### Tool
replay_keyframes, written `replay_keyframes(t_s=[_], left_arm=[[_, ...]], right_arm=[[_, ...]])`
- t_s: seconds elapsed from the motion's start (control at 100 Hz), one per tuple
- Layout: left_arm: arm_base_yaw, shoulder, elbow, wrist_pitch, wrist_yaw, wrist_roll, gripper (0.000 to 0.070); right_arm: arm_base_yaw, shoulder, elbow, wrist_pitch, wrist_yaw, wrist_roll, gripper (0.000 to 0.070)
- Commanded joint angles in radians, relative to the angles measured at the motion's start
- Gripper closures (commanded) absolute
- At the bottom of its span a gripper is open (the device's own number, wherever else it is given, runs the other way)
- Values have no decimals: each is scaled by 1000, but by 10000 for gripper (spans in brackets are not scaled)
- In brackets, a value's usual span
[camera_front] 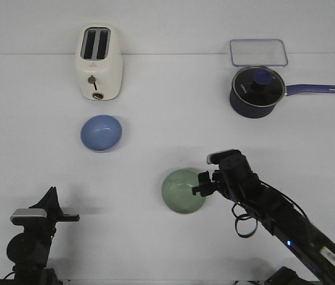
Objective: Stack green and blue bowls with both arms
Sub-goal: 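Carry the green bowl toward the table center and set it down, then open the right gripper and pull it back from the green bowl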
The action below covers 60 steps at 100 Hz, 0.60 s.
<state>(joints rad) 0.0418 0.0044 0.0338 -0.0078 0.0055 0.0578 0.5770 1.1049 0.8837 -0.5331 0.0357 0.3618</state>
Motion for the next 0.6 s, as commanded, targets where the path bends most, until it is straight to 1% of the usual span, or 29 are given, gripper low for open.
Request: replay_keyframes(t_s=[0.0, 0.09, 0.18, 0.34, 0.37, 0.43, 0.54, 0.56, 0.59], left_arm=[[3, -1, -19, 10, 2, -2, 687], [3, -1, -20, 10, 2, -2, 687], [3, -1, -19, 9, 2, -2, 687], [3, -1, -20, 10, 2, -2, 687], [3, -1, -20, 10, 3, -11, 687], [3, -1, -20, 9, 3, -71, 687], [3, -1, -20, 9, 3, -264, 687], [3, -1, -20, 9, 3, -285, 687], [3, -1, -20, 10, 2, -296, 687]], right_arm=[[21, -87, 13, -8, 49, -29, 348], [58, -230, 0, -26, 128, -36, 349], [108, -381, -45, -24, 185, -53, 352], [166, -576, -145, -20, 263, -61, 353], [171, -604, -164, -22, 274, -66, 353], [171, -650, -202, -29, 281, -64, 353], [171, -707, -250, -43, 280, -40, 353], [171, -712, -257, -43, 280, -38, 353], [171, -717, -264, -44, 279, -36, 353]])
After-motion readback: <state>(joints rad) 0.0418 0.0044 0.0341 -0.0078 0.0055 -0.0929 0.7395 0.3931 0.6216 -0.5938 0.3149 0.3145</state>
